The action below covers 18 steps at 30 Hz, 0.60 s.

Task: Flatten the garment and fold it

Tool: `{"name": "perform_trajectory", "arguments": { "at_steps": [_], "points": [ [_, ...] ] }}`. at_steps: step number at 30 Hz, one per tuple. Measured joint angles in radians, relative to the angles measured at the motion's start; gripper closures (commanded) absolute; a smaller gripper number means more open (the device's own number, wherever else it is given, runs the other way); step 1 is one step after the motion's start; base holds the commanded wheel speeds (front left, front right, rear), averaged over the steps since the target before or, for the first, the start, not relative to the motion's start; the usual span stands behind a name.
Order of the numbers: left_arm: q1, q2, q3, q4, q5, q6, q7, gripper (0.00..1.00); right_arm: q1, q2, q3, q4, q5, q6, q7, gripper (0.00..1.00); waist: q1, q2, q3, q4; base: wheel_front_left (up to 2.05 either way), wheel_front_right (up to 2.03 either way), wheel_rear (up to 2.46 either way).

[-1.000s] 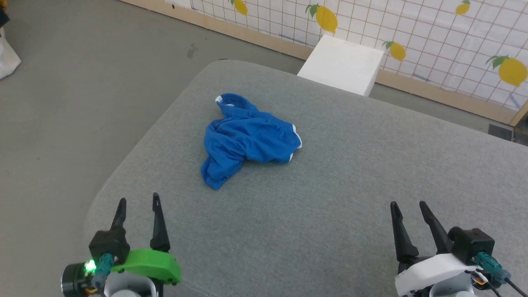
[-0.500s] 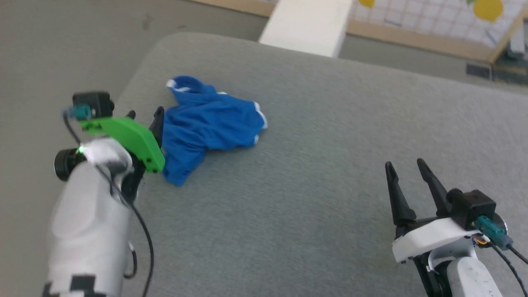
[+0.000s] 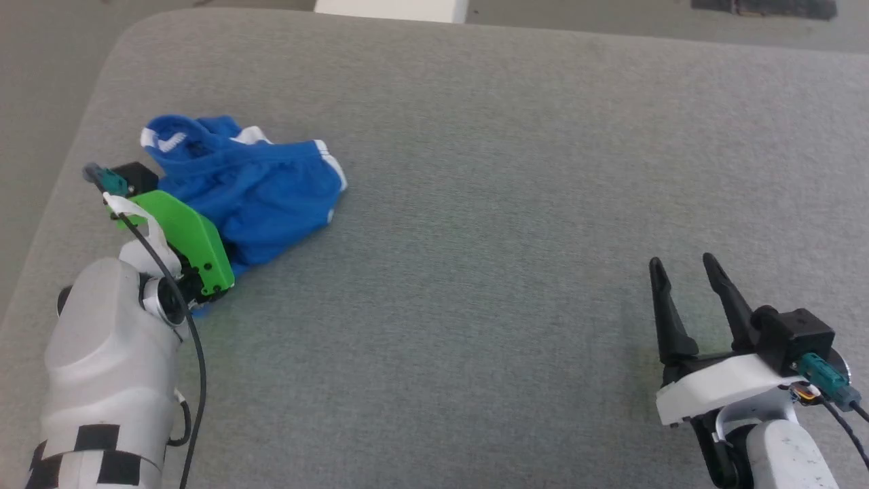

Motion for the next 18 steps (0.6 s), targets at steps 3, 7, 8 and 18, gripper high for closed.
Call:
{"name": "perform_trajectory", "arguments": {
  "at_steps": [3,7,8,18],
  "points": [
    [0.000,-0.006,-0.007,-0.018,0.009,-0.003,-0.109,1.00,-0.001,0.000,0.010,0.011,0.007,0.000,-0.008,0.00,0.0001,0.0000,0.001,-0.015,0.00,0.00,0.00],
    [-0.024,-0.013,-0.035,-0.068,0.020,-0.045,-0.216,1.00,-0.002,0.000,0.026,0.032,0.020,0.000,-0.018,0.00,0.0001,0.0000,-0.025,-0.021,0.00,0.00,0.00],
    [-0.042,-0.019,-0.047,-0.086,0.022,-0.056,-0.236,1.00,-0.003,0.000,0.030,0.039,0.025,0.000,-0.021,0.00,0.0001,0.0000,-0.035,-0.021,0.00,0.00,0.00],
    [-0.057,-0.090,-0.385,-0.347,-0.071,-0.091,-0.102,1.00,0.003,0.001,0.022,0.100,0.084,0.000,-0.061,0.00,0.0000,0.0000,-0.144,-0.074,0.00,0.00,0.00]
  ]
}}
